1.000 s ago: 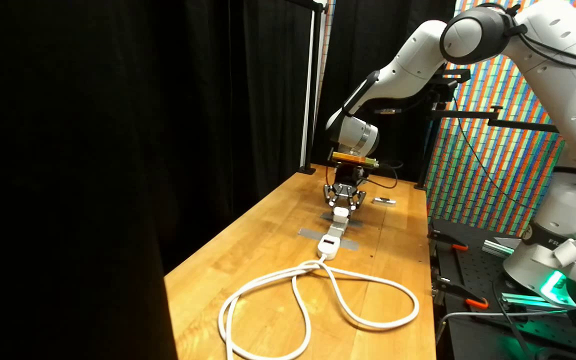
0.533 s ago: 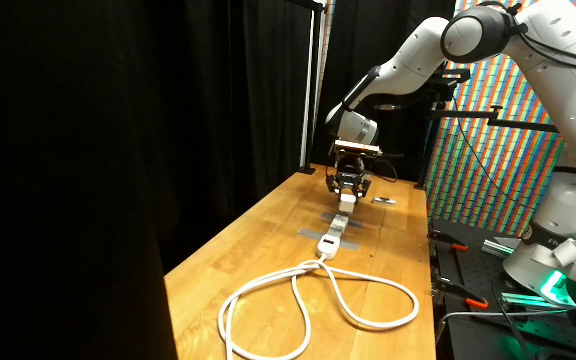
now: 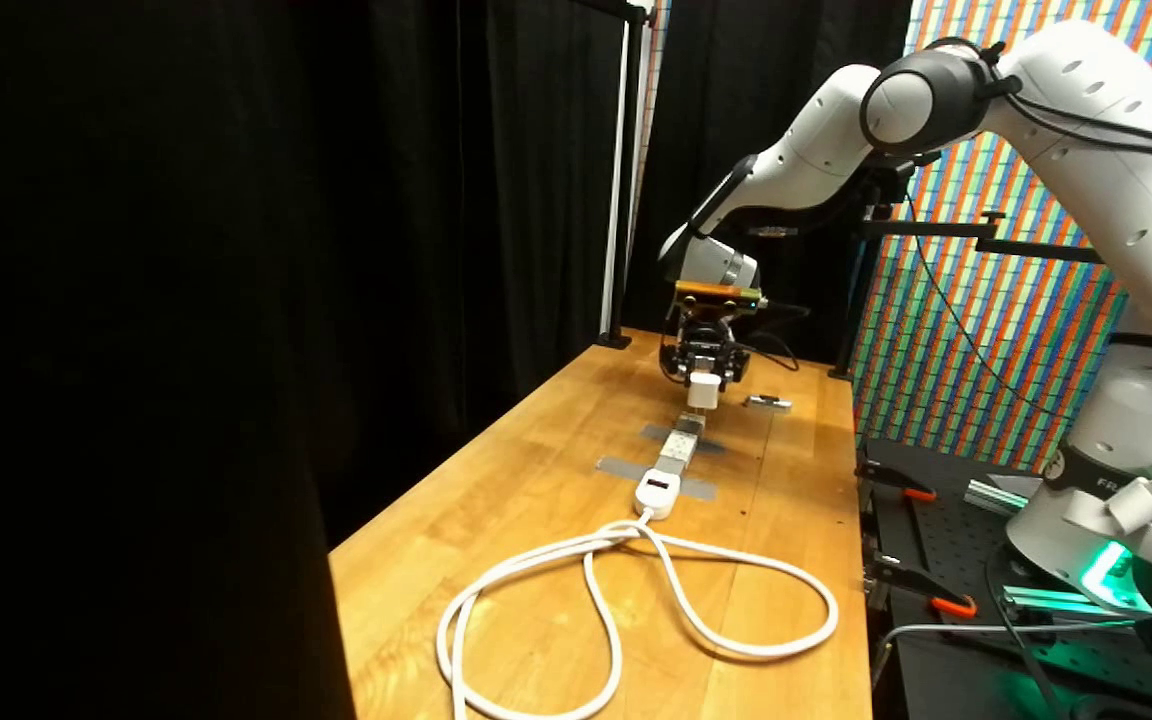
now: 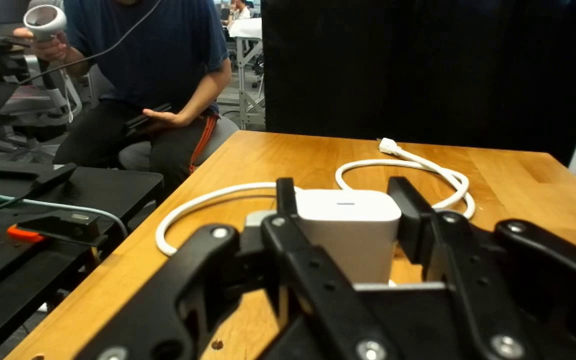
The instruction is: Plug the charger head into the adapter
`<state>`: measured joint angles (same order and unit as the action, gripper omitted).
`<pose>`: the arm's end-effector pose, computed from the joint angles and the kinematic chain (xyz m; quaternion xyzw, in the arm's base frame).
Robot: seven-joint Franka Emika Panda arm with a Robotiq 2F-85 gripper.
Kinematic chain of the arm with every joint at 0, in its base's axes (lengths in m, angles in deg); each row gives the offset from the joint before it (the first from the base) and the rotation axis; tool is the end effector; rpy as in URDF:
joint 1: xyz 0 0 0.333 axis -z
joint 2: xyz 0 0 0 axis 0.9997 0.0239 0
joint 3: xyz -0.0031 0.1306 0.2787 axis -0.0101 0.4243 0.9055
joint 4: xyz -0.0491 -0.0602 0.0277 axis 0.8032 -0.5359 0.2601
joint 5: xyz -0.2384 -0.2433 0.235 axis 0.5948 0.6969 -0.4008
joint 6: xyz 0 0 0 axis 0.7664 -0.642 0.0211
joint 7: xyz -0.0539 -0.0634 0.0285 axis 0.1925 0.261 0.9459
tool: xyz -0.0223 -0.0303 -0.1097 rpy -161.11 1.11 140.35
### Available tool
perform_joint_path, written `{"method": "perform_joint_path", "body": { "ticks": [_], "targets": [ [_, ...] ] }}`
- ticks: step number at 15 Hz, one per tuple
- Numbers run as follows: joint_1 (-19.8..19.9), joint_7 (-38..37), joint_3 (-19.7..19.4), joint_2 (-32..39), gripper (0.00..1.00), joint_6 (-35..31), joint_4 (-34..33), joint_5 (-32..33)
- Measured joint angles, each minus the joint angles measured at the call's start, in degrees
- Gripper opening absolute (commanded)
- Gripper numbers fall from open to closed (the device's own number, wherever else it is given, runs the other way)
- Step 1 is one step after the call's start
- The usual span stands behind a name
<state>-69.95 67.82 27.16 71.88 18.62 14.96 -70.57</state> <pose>0.5061 -0.1508 0.1044 -0.5740 0.4439 0.5463 0.4183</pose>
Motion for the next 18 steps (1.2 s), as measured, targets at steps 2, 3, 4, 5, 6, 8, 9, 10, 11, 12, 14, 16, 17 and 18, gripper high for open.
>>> {"method": "perform_joint_path", "body": {
  "ticks": [2, 3, 4, 5, 6, 8, 9, 10, 11, 12, 14, 16, 17, 18],
  "targets": [
    [-0.06, -1.46, -0.17, 2.11, 0.23, -0.15, -1.3, -2.06],
    [-0.1, -2.18, -0.19, 3.17, 0.23, -0.21, -2.0, -2.96],
    [-0.13, -2.84, -0.21, 4.14, 0.23, -0.31, -2.72, -3.83],
    [-0.15, -3.39, -0.23, 5.05, 0.23, -0.59, -3.39, -4.68],
    [-0.15, -3.98, -0.27, 5.83, 0.23, -1.1, -4.05, -5.33],
    [-0.16, -4.95, -0.39, 7.19, 0.23, -2.2, -5.24, -6.37],
    [-0.16, -5.32, -0.49, 7.81, 0.23, -2.57, -5.81, -6.57],
    [-0.17, -5.78, -0.62, 8.37, 0.23, -2.69, -6.39, -6.59],
    [-0.17, -6.22, -0.75, 8.94, 0.23, -2.69, -6.97, -6.58],
    [-0.18, -6.55, -0.89, 9.48, 0.23, -2.72, -7.52, -6.58],
    [-0.21, -7.1, -1.14, 10.46, 0.23, -2.78, -8.46, -6.58],
    [-0.27, -7.27, -1.36, 11.21, 0.23, -2.86, -9.25, -6.54],
    [-0.31, -7.27, -1.41, 11.56, 0.23, -2.87, -9.66, -6.44],
    [-0.34, -7.27, -1.41, 11.87, 0.23, -2.87, -9.97, -6.33]
  ]
}}
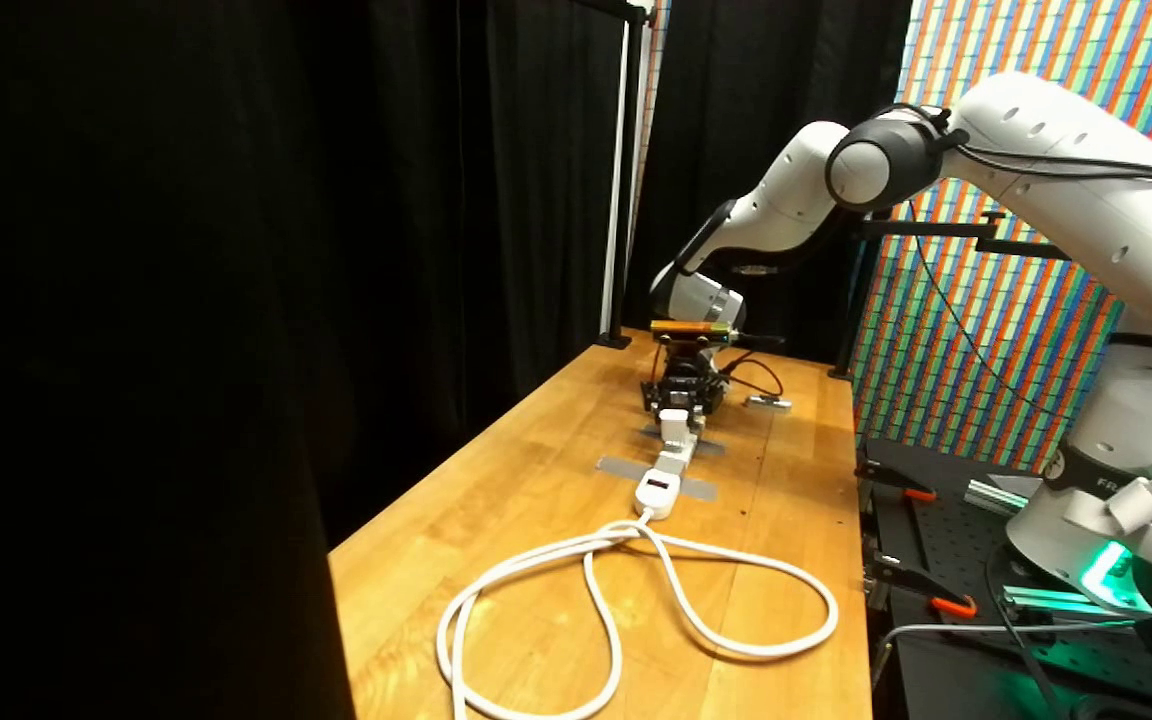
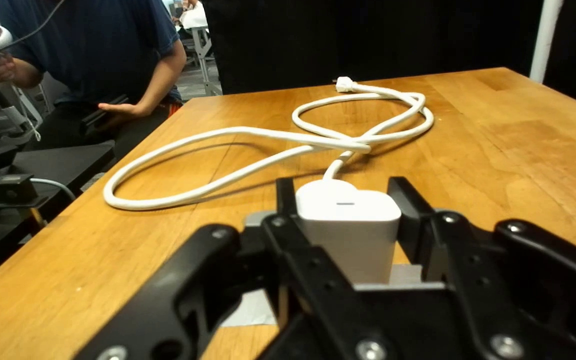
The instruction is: Plug the charger head into the adapter
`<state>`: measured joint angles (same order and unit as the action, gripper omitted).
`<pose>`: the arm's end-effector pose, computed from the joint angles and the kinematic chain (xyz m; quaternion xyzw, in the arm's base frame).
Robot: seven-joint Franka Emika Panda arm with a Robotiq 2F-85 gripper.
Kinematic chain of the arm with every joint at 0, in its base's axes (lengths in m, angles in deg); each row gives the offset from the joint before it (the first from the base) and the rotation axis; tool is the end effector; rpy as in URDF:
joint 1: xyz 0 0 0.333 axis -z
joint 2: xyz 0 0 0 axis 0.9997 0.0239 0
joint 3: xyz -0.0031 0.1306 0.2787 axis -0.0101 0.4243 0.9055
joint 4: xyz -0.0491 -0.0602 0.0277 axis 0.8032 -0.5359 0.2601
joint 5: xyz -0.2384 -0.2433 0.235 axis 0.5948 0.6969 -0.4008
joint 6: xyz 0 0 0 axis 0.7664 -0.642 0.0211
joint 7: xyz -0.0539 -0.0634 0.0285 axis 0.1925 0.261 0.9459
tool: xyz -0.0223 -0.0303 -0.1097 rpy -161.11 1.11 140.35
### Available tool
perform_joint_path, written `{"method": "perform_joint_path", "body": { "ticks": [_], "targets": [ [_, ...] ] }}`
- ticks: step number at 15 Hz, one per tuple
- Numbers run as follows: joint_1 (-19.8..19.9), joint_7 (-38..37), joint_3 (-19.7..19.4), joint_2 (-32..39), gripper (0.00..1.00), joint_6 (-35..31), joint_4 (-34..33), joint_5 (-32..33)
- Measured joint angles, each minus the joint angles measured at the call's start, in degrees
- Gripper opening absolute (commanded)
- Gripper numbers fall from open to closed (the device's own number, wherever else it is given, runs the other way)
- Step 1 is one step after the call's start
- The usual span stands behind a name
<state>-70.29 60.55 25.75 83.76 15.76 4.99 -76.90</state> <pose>0.5295 -0.1655 0.0341 -0.5272 0.5108 0.5469 0.4025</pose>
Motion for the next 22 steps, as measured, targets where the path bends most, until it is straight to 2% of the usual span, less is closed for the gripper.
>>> {"method": "perform_joint_path", "body": {
  "ticks": [12, 22],
  "targets": [
    [-0.42, 0.37, 0.05, 1.44, 0.23, 0.56, -1.59, 0.73],
    [-0.41, 3.45, 0.12, 2.04, 0.23, 0.84, -1.4, 0.32]
  ]
}}
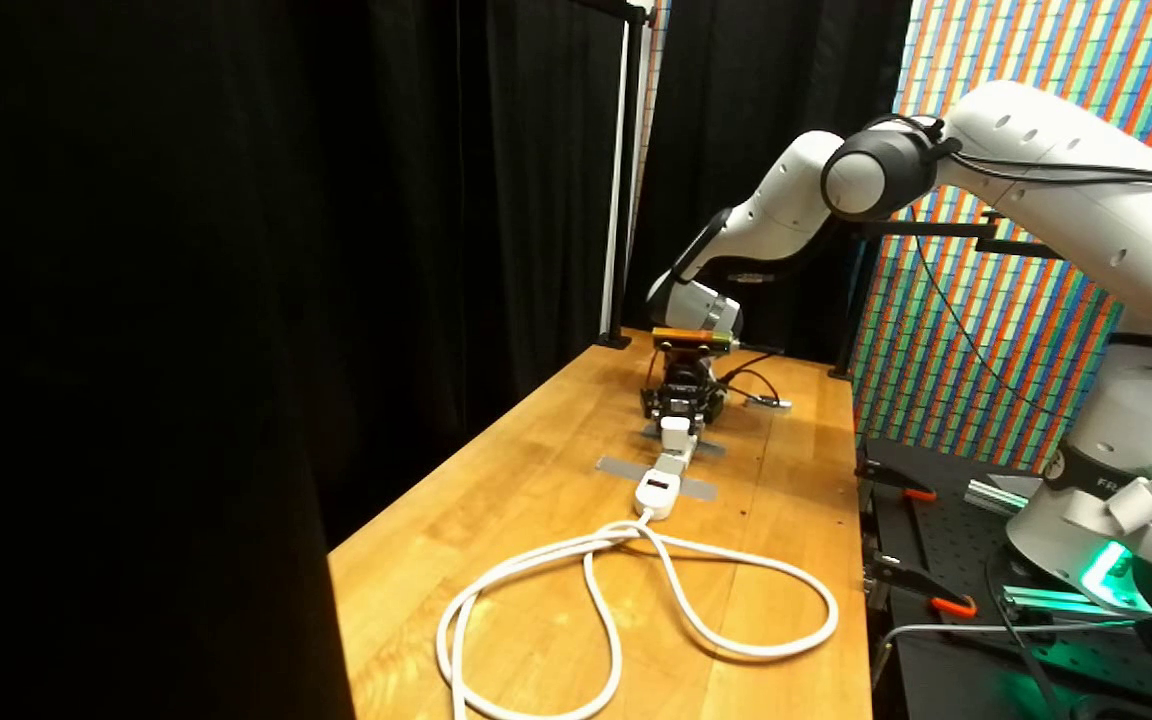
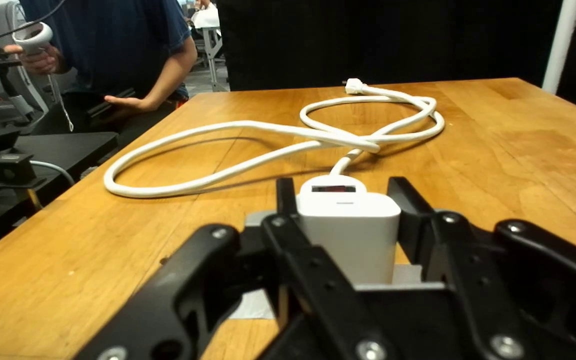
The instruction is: Plug the charger head into the adapter
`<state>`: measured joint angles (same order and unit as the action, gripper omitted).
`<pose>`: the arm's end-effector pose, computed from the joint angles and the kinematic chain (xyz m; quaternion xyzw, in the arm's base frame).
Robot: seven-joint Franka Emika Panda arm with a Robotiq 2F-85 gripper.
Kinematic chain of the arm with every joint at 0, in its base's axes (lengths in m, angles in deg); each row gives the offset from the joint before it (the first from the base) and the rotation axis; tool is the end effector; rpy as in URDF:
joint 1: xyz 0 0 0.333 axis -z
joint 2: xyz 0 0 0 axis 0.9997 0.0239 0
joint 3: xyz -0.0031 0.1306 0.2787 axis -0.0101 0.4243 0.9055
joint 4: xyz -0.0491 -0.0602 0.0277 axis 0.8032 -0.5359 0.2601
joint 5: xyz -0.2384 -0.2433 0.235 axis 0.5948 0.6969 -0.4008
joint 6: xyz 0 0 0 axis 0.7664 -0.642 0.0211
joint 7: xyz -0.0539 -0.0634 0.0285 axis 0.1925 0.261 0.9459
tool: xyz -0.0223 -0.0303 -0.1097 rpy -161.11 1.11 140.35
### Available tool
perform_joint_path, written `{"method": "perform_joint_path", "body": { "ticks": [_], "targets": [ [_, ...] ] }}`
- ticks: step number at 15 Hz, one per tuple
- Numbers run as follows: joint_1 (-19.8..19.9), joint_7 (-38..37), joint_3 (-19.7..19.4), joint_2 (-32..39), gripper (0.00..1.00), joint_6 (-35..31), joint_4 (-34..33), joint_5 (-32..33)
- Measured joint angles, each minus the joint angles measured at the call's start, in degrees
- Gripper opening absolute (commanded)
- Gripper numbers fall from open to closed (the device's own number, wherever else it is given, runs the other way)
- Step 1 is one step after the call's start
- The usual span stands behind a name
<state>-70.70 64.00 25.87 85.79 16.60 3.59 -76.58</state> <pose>0.5280 -0.1589 0.0215 -0.5407 0.4881 0.5470 0.4126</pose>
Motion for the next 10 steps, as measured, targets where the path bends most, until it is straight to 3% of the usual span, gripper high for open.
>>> {"method": "perform_joint_path", "body": {
  "ticks": [3, 4, 5, 9, 10],
  "targets": [
    [0.03, 0.24, 0.01, 0.33, 0.23, 0.38, 0.12, -0.56],
    [0.05, 0.45, 0.02, 0.45, 0.61, 0.54, 0.14, -0.72],
    [0.08, 0.73, 0.02, 0.56, 0.73, 0.7, 0.14, -0.85],
    [0.08, 1.42, 0.12, 0.97, 1.0, 0.58, 0.07, -0.96],
    [0.09, 1.42, 0.13, 0.97, 1.0, 0.58, 0.07, -0.96]
  ]
}}
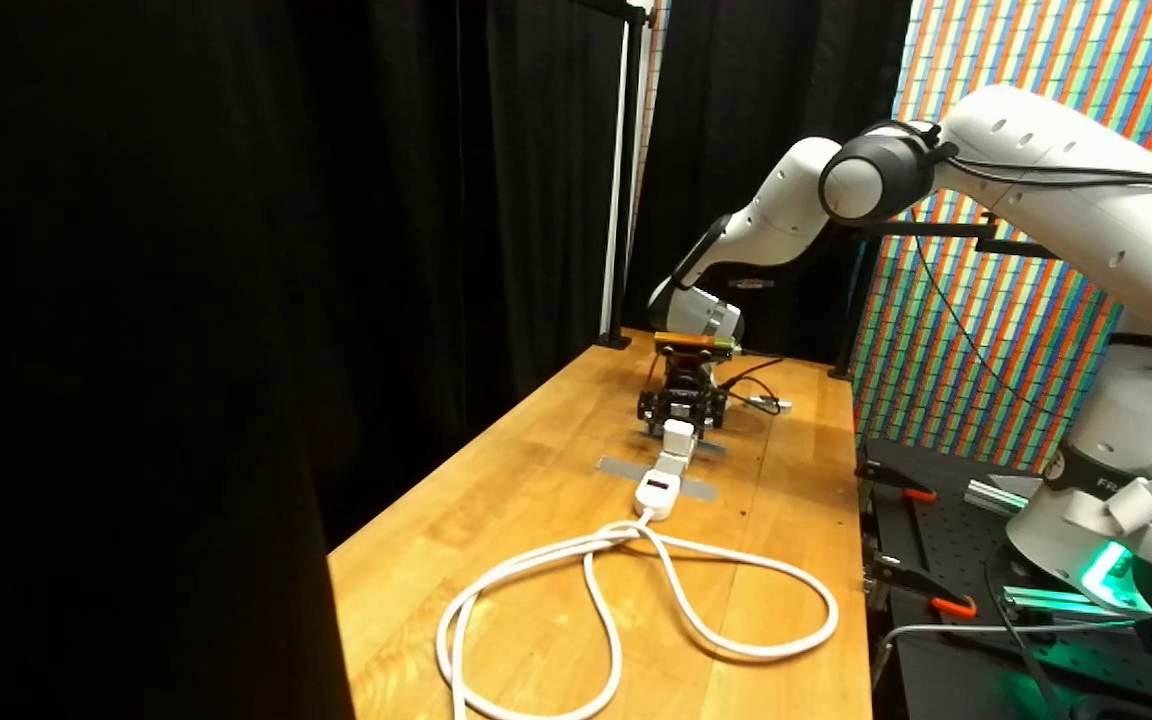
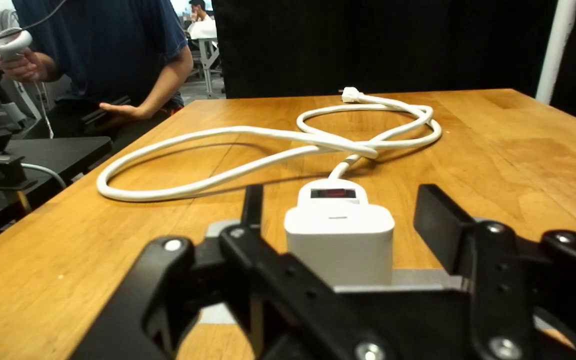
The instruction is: Plug the charger head into the adapter
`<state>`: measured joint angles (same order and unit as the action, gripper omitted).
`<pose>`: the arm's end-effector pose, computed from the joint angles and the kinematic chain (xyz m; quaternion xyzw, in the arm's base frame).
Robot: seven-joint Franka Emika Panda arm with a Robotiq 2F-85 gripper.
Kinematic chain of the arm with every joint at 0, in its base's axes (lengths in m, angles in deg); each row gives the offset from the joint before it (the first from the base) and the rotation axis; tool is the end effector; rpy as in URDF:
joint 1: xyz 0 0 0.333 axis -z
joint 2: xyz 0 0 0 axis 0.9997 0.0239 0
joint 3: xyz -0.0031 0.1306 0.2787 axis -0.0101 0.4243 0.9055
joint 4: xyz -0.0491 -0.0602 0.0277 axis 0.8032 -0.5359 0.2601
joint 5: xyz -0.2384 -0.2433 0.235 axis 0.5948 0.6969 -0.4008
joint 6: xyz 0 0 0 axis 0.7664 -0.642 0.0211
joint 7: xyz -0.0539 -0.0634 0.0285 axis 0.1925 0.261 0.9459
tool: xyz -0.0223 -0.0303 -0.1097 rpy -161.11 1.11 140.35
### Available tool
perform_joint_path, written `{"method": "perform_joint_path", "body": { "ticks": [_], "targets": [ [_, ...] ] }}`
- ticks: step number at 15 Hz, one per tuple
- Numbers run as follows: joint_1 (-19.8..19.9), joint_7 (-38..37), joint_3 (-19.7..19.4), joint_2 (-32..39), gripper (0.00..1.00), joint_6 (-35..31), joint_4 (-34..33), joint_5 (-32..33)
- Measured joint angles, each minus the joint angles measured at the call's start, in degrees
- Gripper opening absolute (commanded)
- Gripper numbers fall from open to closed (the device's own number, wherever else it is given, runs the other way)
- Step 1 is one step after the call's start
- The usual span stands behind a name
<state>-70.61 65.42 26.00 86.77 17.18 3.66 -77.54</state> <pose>0.5241 -0.1555 0.0138 -0.5354 0.4808 0.5486 0.4257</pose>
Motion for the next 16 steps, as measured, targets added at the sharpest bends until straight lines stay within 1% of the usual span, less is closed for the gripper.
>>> {"method": "perform_joint_path", "body": {
  "ticks": [5, 7, 11, 13, 16],
  "targets": [
    [0.01, 0.5, -0.15, -0.06, 1.0, -0.09, -0.01, 0.0],
    [-0.11, 1.19, -0.7, -0.35, 1.0, -1.58, -0.02, 0.19],
    [-1.98, 1.46, -3.69, -3.27, 1.0, -7.89, 0.42, 3.06],
    [-3.58, 1.14, -5.17, -6.53, 1.0, -11.36, 1.48, 5.56],
    [-6.5, -0.1, -6.36, -12.68, 1.0, -17.15, 4.19, 9.97]
  ]
}}
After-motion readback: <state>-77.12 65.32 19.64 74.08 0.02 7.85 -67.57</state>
